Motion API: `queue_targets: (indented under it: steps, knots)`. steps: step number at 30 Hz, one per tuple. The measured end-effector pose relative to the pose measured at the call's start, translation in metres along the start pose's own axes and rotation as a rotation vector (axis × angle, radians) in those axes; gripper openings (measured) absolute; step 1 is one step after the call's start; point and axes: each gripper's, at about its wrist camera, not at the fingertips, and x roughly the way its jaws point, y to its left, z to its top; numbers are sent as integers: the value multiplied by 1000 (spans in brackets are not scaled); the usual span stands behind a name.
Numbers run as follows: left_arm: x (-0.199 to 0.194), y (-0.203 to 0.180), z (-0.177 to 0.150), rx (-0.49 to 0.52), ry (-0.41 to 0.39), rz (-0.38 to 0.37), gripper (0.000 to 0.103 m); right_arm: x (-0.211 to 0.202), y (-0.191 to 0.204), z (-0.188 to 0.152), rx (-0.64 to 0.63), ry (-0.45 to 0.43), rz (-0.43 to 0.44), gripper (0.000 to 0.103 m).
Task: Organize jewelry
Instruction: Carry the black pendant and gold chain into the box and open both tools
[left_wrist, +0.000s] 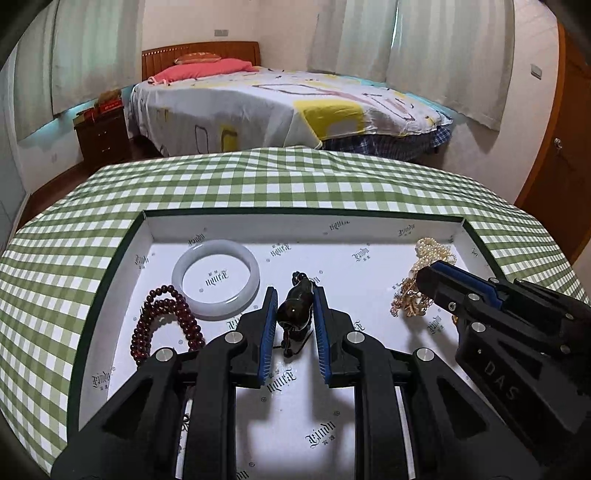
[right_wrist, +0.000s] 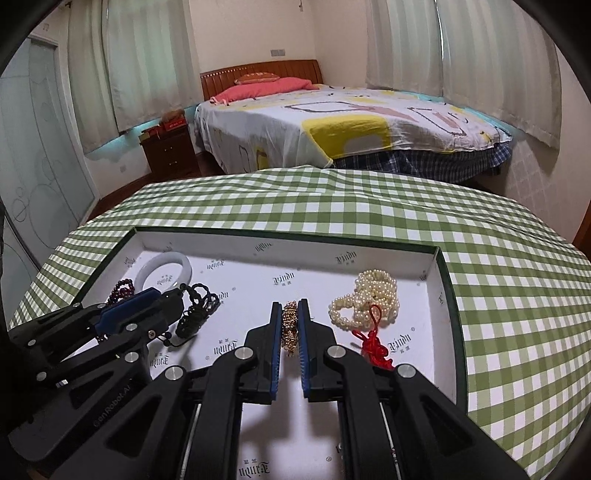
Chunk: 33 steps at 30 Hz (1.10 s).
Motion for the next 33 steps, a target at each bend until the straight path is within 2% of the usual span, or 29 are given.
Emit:
queue_targets:
  steps: [10, 25, 27, 29, 33]
  knots:
    - [7, -2, -2, -3, 45, -3, 20, 3, 0, 0, -1, 33, -10, 9]
    - [8, -2, 0, -1, 53, 7, 21, 4, -2, 1, 9, 40, -15, 10]
    - [8, -2, -1, 2, 56, 9, 22, 5, -2, 2, 12, 39, -15, 17]
    - [7, -2, -1, 0, 52, 11, 34, 4, -2, 1, 14, 37, -14, 30]
    - [2, 1, 0, -9, 41, 20, 44, 1, -4, 0, 19, 29, -24, 35]
